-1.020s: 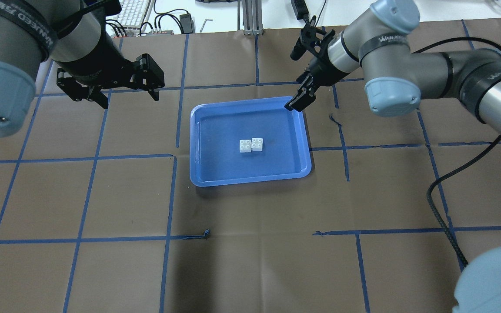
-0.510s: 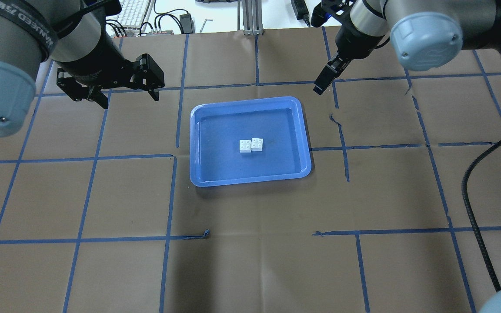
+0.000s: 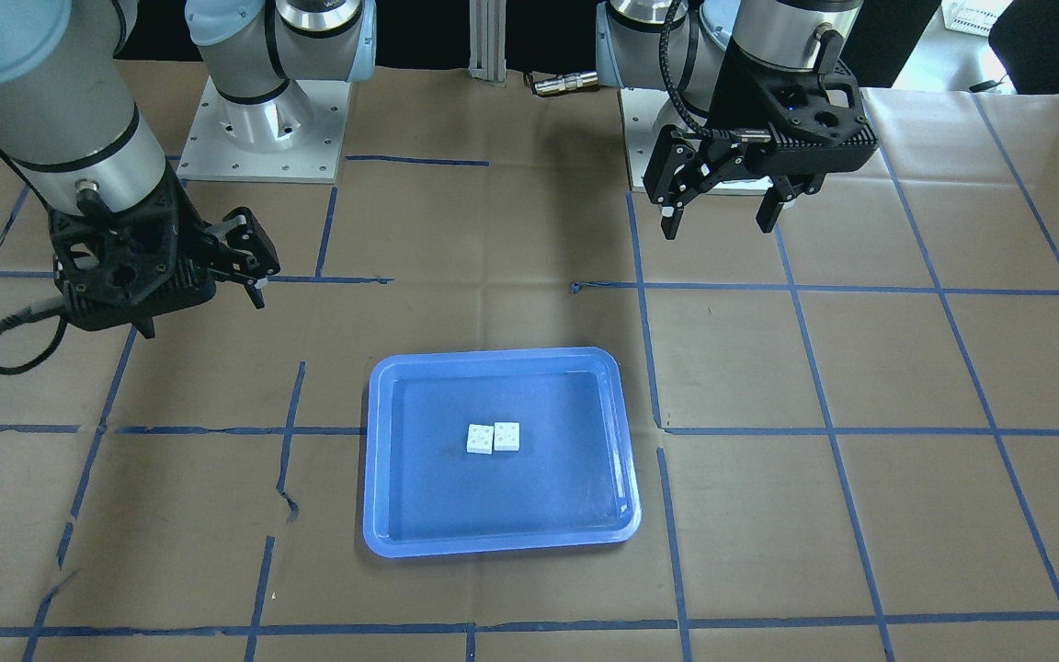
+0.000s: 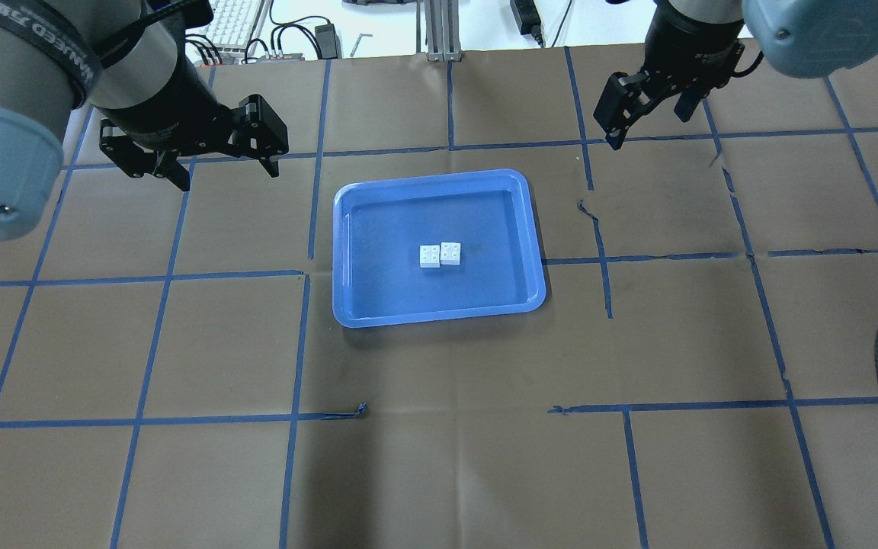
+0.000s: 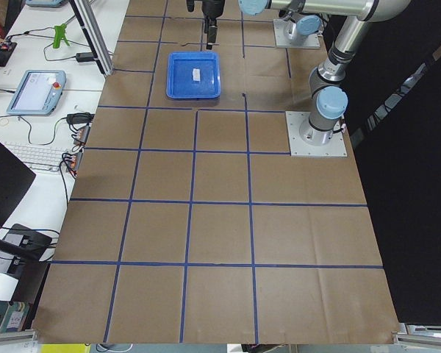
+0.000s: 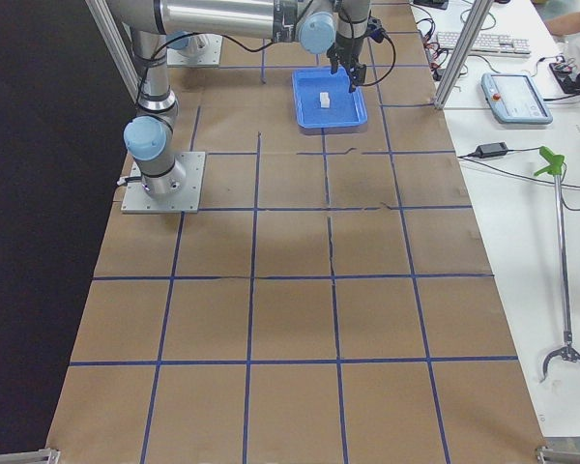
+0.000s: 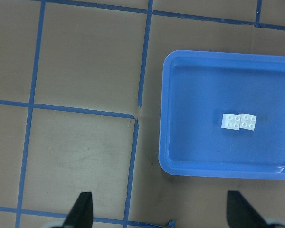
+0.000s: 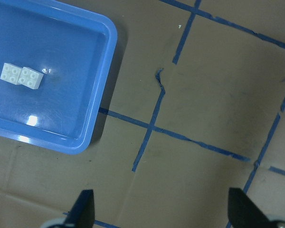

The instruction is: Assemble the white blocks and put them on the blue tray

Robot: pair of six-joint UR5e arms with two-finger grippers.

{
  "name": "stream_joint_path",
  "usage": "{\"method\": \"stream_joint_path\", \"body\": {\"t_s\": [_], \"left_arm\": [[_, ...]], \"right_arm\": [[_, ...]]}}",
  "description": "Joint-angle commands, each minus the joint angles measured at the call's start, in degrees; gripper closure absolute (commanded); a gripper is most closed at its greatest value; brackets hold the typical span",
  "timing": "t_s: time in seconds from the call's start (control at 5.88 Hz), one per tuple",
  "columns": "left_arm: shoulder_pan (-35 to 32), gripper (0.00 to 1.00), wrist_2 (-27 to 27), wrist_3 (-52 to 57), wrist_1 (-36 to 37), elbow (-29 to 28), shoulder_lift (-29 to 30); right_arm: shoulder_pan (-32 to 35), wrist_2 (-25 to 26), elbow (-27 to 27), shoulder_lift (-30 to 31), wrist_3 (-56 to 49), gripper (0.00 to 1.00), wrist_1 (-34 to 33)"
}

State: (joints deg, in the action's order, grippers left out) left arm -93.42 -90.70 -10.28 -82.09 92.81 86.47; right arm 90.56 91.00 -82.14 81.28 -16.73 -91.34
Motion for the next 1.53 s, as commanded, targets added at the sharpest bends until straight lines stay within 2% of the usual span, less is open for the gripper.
{"method": "stream_joint_path", "body": {"t_s": [0.0, 0.17, 1.36], "left_arm": [[0.00, 0.01, 0.00, 0.00, 0.00, 0.00, -0.07], [0.00, 0.01, 0.00, 0.00, 0.00, 0.00, -0.07], [0.00, 0.01, -0.18, 0.17, -0.09, 0.00, -0.16]], "right_arm": [[0.23, 1.02, 0.14, 4.12, 9.40, 0.00, 5.35], [0.23, 0.41, -0.21, 6.15, 10.48, 0.00, 6.08], [0.15, -0.83, -0.83, 6.17, 11.02, 0.00, 6.17]]}}
